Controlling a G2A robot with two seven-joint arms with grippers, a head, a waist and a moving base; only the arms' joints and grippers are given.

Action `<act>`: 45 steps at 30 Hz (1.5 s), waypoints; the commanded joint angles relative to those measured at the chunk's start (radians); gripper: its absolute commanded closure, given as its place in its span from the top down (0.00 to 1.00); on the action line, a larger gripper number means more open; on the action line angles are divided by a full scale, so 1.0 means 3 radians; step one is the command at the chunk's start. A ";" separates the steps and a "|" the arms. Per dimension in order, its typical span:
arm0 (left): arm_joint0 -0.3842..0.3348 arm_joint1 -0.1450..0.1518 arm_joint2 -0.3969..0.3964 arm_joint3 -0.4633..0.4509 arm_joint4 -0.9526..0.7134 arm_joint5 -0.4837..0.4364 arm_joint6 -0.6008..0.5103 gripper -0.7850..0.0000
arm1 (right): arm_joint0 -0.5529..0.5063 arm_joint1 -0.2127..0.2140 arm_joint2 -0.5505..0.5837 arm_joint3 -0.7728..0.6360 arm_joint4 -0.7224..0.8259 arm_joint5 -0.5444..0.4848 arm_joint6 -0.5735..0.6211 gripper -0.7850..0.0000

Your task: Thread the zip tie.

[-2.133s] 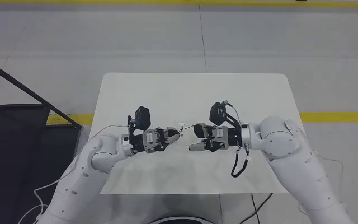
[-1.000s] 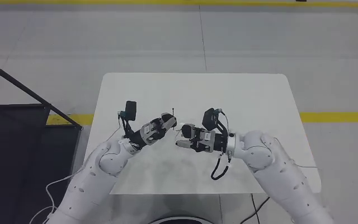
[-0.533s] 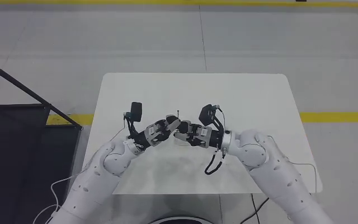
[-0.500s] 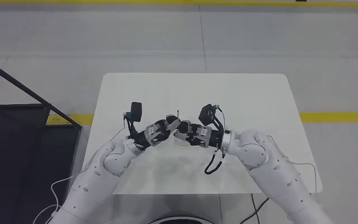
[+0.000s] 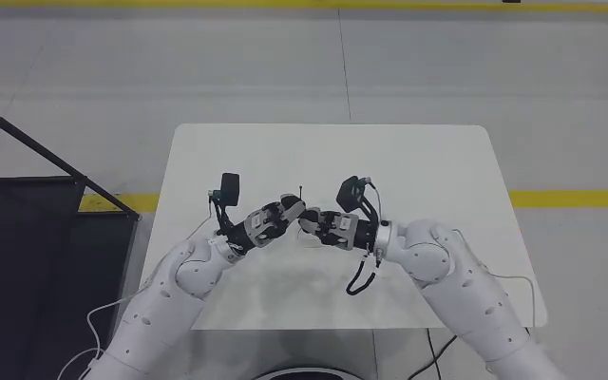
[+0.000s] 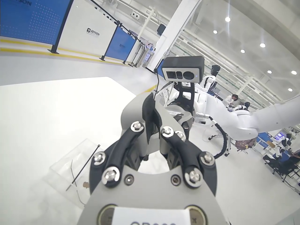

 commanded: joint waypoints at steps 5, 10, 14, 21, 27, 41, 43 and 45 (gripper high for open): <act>0.0006 -0.0011 -0.0013 0.0001 0.0001 0.0005 -0.0006 0.00 | -0.0007 -0.0009 0.0012 0.0000 0.0004 -0.0017 0.0008 0.00; 0.0004 -0.0022 -0.0026 0.0016 -0.0014 0.0015 0.0007 0.32 | -0.0028 -0.0010 0.0039 -0.0012 0.0003 -0.0042 0.0013 0.00; 0.0001 -0.0029 -0.0041 0.0021 -0.0022 0.0026 0.0009 0.93 | -0.0051 -0.0007 0.0069 -0.0024 0.0011 -0.0074 0.0031 0.00; 0.0010 -0.0035 -0.0082 0.0017 -0.0020 0.0028 -0.0002 1.00 | -0.0079 -0.0001 0.0116 -0.0047 0.0022 -0.0103 0.0069 0.00; 0.0051 -0.0013 -0.0218 0.0061 -0.0027 -0.0111 -0.0025 1.00 | -0.0063 0.0027 0.0186 -0.0108 0.0035 -0.0070 0.0373 0.00; 0.0093 0.0124 -0.0237 -0.0023 -0.0511 -0.0467 -0.0731 1.00 | -0.0009 0.0167 0.0443 -0.0417 0.0304 -0.0270 0.1358 0.00; 0.0093 0.0124 -0.0237 -0.0023 -0.0511 -0.0467 -0.0731 1.00 | -0.0009 0.0167 0.0443 -0.0417 0.0304 -0.0270 0.1358 0.00; 0.0093 0.0124 -0.0237 -0.0023 -0.0511 -0.0467 -0.0731 1.00 | -0.0009 0.0167 0.0443 -0.0417 0.0304 -0.0270 0.1358 0.00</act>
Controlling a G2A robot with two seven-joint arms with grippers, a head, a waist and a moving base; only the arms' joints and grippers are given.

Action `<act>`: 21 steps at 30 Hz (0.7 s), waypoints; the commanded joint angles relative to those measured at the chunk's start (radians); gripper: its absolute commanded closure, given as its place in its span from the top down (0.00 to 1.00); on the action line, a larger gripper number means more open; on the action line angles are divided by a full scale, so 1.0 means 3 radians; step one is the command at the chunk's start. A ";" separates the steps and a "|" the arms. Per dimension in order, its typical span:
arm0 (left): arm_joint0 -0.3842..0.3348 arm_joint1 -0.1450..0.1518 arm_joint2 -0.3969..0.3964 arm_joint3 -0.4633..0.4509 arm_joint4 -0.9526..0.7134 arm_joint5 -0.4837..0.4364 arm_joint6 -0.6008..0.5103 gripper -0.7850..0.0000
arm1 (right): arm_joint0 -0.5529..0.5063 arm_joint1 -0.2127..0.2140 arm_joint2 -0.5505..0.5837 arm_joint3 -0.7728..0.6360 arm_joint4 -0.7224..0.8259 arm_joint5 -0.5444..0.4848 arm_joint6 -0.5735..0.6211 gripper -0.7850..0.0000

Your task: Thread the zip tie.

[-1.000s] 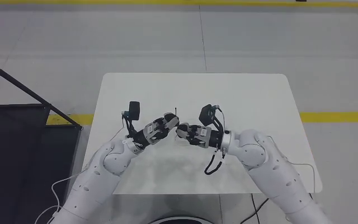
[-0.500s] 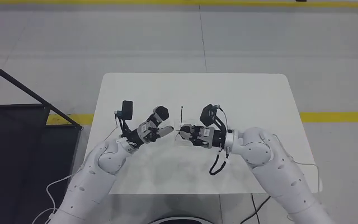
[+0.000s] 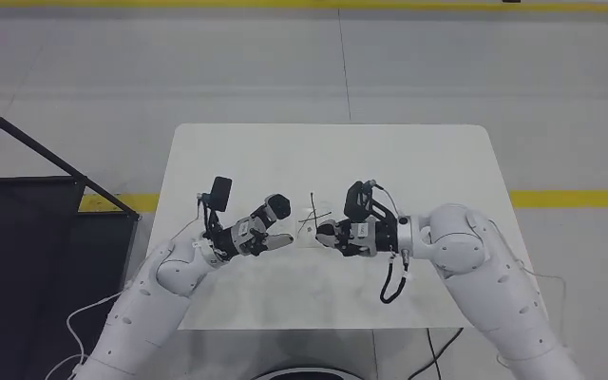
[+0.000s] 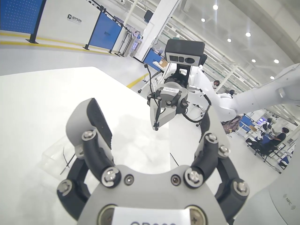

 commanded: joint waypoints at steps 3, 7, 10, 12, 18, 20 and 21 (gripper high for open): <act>0.0000 0.0000 0.0000 0.0000 0.0000 0.0000 0.0000 1.00 | 0.0001 -0.0001 -0.0001 0.0002 -0.0002 -0.0001 -0.0003 0.00; 0.0027 -0.0009 0.0010 -0.0070 0.0042 0.0108 0.0049 1.00 | -0.0031 -0.0002 -0.0019 -0.0021 -0.0048 0.0029 -0.0043 0.00; 0.0000 -0.0018 0.0025 -0.0039 0.0033 0.0119 0.0075 1.00 | -0.0037 -0.0004 -0.0079 -0.0042 -0.0104 0.0033 -0.0031 0.00; -0.0033 -0.0025 0.0047 0.0003 0.0022 0.0115 0.0071 1.00 | -0.0016 -0.0005 -0.0113 -0.0028 -0.0111 0.0009 -0.0003 0.00; -0.0136 -0.0046 0.0121 0.0146 -0.0024 0.0075 0.0044 0.64 | 0.0053 -0.0011 -0.0197 0.0019 -0.0129 -0.0042 0.0028 0.00; -0.0161 -0.0052 0.0147 0.0182 -0.0039 0.0048 0.0026 0.58 | 0.0073 -0.0013 -0.0219 0.0040 -0.0126 -0.0049 0.0023 0.00; -0.0168 -0.0053 0.0155 0.0195 -0.0044 0.0041 0.0018 0.57 | 0.0080 -0.0014 -0.0227 0.0046 -0.0128 -0.0052 0.0024 0.00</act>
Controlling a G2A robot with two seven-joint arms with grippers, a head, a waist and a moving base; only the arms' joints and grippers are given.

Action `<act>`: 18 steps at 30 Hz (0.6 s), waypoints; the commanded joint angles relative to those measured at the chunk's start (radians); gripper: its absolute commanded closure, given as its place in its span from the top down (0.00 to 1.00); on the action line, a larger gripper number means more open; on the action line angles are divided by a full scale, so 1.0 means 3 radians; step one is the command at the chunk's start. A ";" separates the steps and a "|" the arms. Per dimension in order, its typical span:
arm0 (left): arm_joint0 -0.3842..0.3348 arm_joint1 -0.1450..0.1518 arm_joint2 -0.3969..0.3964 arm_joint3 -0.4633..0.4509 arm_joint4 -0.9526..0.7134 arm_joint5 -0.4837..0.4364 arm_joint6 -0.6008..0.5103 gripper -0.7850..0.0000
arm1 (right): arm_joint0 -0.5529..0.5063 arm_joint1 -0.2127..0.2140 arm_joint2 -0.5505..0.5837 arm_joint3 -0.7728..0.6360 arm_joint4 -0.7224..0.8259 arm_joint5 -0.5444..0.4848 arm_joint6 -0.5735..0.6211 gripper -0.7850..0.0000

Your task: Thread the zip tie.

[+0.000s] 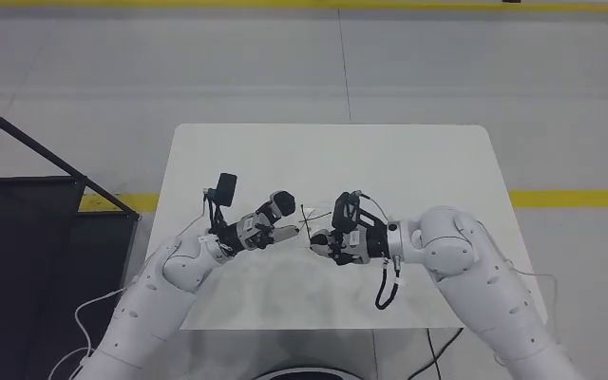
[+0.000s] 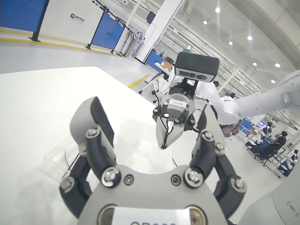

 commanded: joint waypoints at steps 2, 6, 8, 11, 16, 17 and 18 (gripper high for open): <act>-0.0027 -0.0005 0.0036 0.0037 -0.0017 -0.0032 -0.0038 0.56 | 0.0025 -0.0003 -0.0029 0.0022 0.0003 -0.0008 -0.0004 0.00; -0.0067 -0.0014 0.0095 0.0082 -0.0062 -0.0043 -0.0112 0.51 | 0.0065 -0.0009 -0.0077 0.0045 0.0005 0.0000 0.0000 0.00; -0.0088 -0.0017 0.0115 0.0103 -0.0085 -0.0045 -0.0139 0.50 | 0.0080 -0.0010 -0.0094 0.0052 0.0009 0.0003 0.0004 0.00; -0.0111 -0.0021 0.0137 0.0125 -0.0110 -0.0046 -0.0166 0.49 | 0.0097 -0.0009 -0.0108 0.0067 0.0011 0.0001 0.0003 0.00; -0.0130 -0.0026 0.0162 0.0153 -0.0142 -0.0040 -0.0202 0.47 | 0.0105 -0.0005 -0.0121 0.0077 0.0013 0.0008 -0.0011 0.00; -0.0132 -0.0026 0.0169 0.0160 -0.0153 -0.0040 -0.0215 0.47 | 0.0105 -0.0004 -0.0123 0.0078 0.0013 0.0007 -0.0013 0.00; -0.0136 -0.0027 0.0174 0.0168 -0.0169 -0.0041 -0.0225 0.46 | 0.0107 -0.0002 -0.0123 0.0078 0.0008 0.0010 -0.0016 0.00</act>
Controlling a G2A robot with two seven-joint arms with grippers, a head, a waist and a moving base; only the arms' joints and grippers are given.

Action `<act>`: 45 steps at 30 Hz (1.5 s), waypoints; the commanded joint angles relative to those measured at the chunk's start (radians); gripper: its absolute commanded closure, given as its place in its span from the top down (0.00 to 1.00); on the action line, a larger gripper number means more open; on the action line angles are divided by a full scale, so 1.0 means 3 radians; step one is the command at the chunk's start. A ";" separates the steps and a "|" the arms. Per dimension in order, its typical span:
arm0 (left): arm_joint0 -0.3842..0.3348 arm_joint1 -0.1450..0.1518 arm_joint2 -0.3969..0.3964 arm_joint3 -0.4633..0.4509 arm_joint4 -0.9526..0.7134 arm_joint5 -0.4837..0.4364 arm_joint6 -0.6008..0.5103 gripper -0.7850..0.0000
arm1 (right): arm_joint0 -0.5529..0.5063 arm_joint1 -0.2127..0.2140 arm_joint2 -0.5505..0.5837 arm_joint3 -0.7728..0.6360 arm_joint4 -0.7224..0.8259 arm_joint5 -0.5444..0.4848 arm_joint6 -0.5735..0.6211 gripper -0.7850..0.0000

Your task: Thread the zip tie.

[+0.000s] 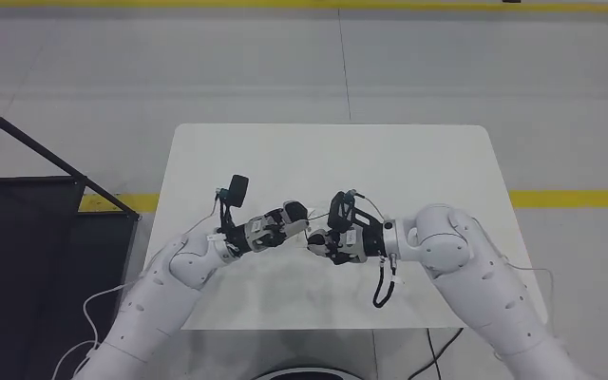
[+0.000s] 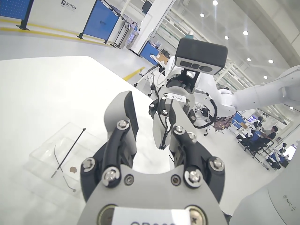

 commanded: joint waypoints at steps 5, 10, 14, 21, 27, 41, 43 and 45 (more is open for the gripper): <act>-0.0023 0.0001 0.0035 0.0022 -0.0120 -0.0010 -0.0073 0.36 | 0.0005 0.0007 -0.0008 -0.0001 -0.0004 0.0010 -0.0009 0.00; -0.0026 0.0008 0.0044 0.0023 -0.0182 -0.0010 -0.0124 0.30 | 0.0017 0.0012 -0.0016 0.0005 0.0005 0.0013 -0.0011 0.00; -0.0040 0.0012 0.0056 0.0036 -0.0237 -0.0010 -0.0176 0.09 | 0.0021 0.0015 -0.0021 0.0011 0.0015 0.0023 -0.0023 0.00; -0.0064 0.0014 0.0077 0.0058 -0.0293 -0.0010 -0.0244 0.00 | 0.0022 0.0022 -0.0030 0.0008 0.0004 0.0030 -0.0041 0.00; -0.0074 0.0015 0.0085 0.0067 -0.0309 -0.0010 -0.0275 0.00 | 0.0025 0.0029 -0.0034 0.0006 0.0006 0.0026 -0.0037 0.00; -0.0009 0.0017 -0.0117 0.0020 -0.0071 0.0026 0.0054 0.00 | 0.0003 0.0069 0.0075 0.0010 0.0008 0.0249 -0.0015 1.00; 0.0042 0.0027 -0.0191 -0.0005 0.0058 0.0040 0.0114 0.00 | 0.0013 0.0080 0.0118 0.0047 -0.0042 0.0409 0.0029 1.00; 0.0107 0.0035 -0.0243 -0.0030 0.0131 0.0014 0.0169 0.00 | 0.0040 0.0079 0.0127 0.0113 -0.0052 0.0585 0.0071 1.00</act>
